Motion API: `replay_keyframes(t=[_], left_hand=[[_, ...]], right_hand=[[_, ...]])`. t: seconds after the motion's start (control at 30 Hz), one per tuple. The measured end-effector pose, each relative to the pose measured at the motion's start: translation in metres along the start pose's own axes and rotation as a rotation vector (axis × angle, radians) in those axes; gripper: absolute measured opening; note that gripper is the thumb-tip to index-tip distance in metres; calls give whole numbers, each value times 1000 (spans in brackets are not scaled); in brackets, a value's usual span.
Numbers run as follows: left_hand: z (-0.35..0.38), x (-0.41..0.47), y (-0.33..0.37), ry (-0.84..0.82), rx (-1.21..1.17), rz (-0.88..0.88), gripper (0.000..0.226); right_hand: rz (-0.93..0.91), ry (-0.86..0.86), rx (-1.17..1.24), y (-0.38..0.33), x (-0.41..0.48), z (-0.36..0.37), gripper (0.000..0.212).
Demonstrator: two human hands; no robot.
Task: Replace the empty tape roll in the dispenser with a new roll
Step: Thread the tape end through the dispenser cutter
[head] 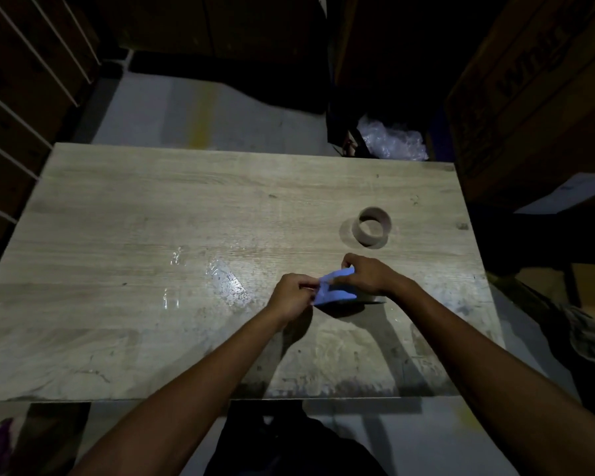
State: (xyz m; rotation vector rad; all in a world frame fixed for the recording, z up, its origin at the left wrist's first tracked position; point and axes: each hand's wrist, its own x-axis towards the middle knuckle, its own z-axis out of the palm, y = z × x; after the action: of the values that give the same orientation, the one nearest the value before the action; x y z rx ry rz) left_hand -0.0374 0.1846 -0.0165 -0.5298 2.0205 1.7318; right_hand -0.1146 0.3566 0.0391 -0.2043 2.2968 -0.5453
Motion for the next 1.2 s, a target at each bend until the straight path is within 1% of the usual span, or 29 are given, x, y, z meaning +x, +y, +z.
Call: replay_keyframes(t=[0.03,0.1,0.2,0.27,0.3,0.37,0.47,0.53,0.6,0.67,0.73,0.87,0.9,0.97,1.07,1.13,1.2], left_hand=[[-1,1,-9,43,193,128,26],[-3,3,-27,82,453,339,23],[-5,4,-49,21,755,542,20],[-6,4,-57,10,898,631,16],[-6,4,-59,10,964,666,18],[-7,5,-62,-3,1106,697,25],[-11,5,-67,-50,1290,677,42],[-14,5,-69,-79,1353,687,54],[-17,8,-70,-113,1394,698,61],[-16,10,-69,-135,1443,690,63],[-14,11,-68,-139,1462,683,61],[-11,11,-66,-141,1469,694,58],[-10,11,-66,-140,1467,700,59],[-12,11,-64,-147,1467,720,59],[-15,10,-63,-133,1463,773,56],[-16,9,-62,-108,1460,801,54],[-15,9,-62,-116,1461,793,56]], right_hand=[[-3,26,13,3,0,1,37],[-1,60,39,8,1,3,33],[10,66,52,13,2,3,30],[6,67,53,14,4,4,29],[2,70,52,14,5,4,29],[-2,80,37,12,8,7,27],[-5,94,-41,11,11,11,23],[-24,96,-126,9,12,12,30],[-54,91,-238,6,12,14,38],[-74,84,-346,3,12,15,39],[-122,69,-492,2,10,15,42],[-229,19,-789,3,2,18,78],[-253,14,-863,3,1,20,83],[-308,23,-973,2,-1,24,82],[-365,16,-1057,-1,-2,25,72],[-366,1,-1085,-3,-5,25,66],[-351,-8,-1113,-6,-7,25,62]])
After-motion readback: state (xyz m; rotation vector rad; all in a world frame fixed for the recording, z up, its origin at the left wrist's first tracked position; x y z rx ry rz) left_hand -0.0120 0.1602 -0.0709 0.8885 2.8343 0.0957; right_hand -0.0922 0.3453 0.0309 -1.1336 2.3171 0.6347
